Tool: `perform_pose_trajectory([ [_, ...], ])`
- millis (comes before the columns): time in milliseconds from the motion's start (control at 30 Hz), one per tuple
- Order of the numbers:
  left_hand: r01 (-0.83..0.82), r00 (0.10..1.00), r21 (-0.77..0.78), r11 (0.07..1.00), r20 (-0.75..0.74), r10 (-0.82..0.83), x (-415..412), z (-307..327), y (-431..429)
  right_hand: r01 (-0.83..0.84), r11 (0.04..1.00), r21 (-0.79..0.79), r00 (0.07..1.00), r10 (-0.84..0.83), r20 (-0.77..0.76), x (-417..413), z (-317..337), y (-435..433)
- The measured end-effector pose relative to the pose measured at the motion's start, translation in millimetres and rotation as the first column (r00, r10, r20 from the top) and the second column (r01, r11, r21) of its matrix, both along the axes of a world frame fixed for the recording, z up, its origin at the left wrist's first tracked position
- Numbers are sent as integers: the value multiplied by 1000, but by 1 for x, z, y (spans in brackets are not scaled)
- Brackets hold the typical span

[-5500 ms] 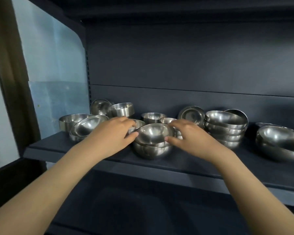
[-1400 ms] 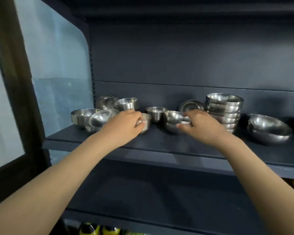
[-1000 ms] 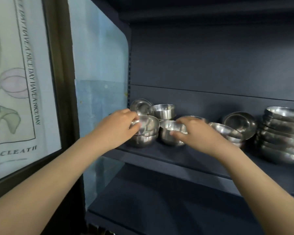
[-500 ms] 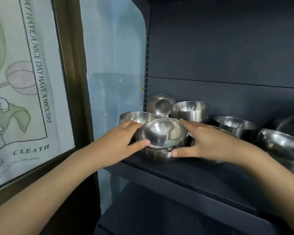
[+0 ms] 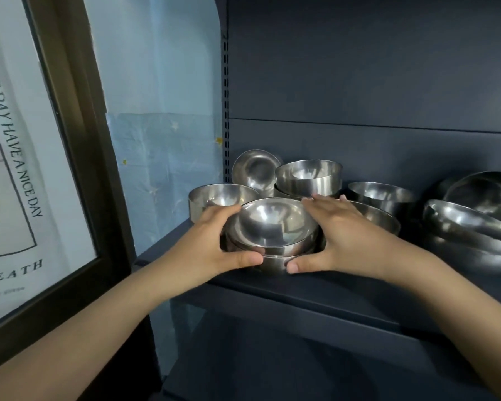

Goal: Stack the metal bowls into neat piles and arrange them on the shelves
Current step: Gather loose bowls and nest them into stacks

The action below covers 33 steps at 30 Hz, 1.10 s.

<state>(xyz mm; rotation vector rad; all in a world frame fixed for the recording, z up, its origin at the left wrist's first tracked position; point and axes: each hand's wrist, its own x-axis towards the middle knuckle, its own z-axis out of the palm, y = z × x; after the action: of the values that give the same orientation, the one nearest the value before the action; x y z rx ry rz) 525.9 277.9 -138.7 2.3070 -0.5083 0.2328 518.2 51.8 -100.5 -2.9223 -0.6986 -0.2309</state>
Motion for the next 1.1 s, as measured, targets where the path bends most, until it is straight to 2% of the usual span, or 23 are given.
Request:
perform_pose_trajectory([
  [133,11,1000,-91,996,-19,-13,-3,1,8,10,997,74,1000,-10,6,-8,-1,7],
  [267,30,1000,-126,992,-3,-31,-14,14,11,33,969,246,999,-36,7,-27,6,10],
  [400,138,990,-140,980,61,-131,-25,37,-7,103,880,464,992,-123,13,-52,15,-1],
  [533,243,970,-188,952,60,-236,-27,59,-46,178,786,593,975,-223,3,-70,23,-35],
  [700,275,961,-132,952,68,-268,-12,86,-110,224,727,650,941,-335,51,-82,40,-90],
  [867,396,917,-177,901,32,-397,17,102,-179,257,623,739,906,-422,41,-71,48,-152],
  [1100,431,900,-140,891,3,-435,51,93,-251,309,649,696,904,-427,-3,-41,41,-219],
])
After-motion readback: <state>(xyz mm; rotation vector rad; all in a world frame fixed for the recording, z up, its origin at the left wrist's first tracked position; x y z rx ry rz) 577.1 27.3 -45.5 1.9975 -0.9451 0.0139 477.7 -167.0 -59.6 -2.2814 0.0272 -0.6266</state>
